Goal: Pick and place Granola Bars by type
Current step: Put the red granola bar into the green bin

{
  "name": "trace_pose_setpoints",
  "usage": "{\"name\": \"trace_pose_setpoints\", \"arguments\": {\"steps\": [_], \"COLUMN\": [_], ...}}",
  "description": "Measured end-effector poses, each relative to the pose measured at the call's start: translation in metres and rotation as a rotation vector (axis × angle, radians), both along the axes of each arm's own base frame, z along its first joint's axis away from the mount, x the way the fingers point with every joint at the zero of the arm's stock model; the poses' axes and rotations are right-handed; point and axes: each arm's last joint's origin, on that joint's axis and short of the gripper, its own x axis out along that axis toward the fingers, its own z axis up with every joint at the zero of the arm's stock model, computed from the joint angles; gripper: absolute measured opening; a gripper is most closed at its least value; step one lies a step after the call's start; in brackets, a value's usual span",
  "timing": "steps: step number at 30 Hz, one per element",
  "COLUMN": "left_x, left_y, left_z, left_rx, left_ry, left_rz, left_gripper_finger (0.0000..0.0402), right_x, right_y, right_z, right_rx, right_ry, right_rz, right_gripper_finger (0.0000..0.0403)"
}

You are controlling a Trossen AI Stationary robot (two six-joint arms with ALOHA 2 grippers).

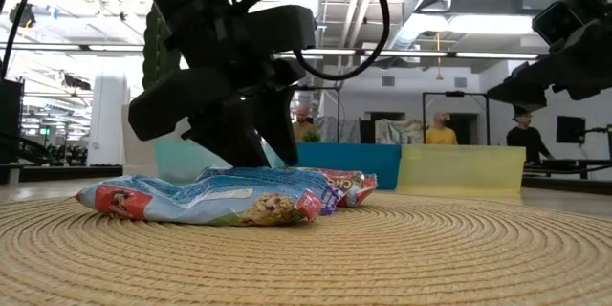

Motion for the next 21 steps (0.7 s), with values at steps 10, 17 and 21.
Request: {"name": "trace_pose_setpoints", "arguments": {"steps": [10, 17, 21], "left_x": [-0.0015, -0.0021, -0.0021], "left_y": [-0.0011, -0.002, -0.0022], "left_z": [-0.0013, -0.0017, -0.0017], "left_rx": [-0.044, -0.078, -0.082], "left_ry": [0.026, 0.039, 0.041], "left_rz": [-0.015, -0.026, -0.027], "left_gripper_finger": [0.0162, 0.0089, 0.0054], "right_x": [0.0, 0.0, 0.0], "right_y": [0.0, 0.0, 0.0], "right_z": [0.0, 0.0, 0.0], "right_rx": [0.0, 0.0, 0.0], "right_ry": [0.0, 0.0, 0.0], "right_rz": [0.0, 0.0, 0.0], "right_gripper_finger": [0.0234, 0.0234, 0.0234]}}
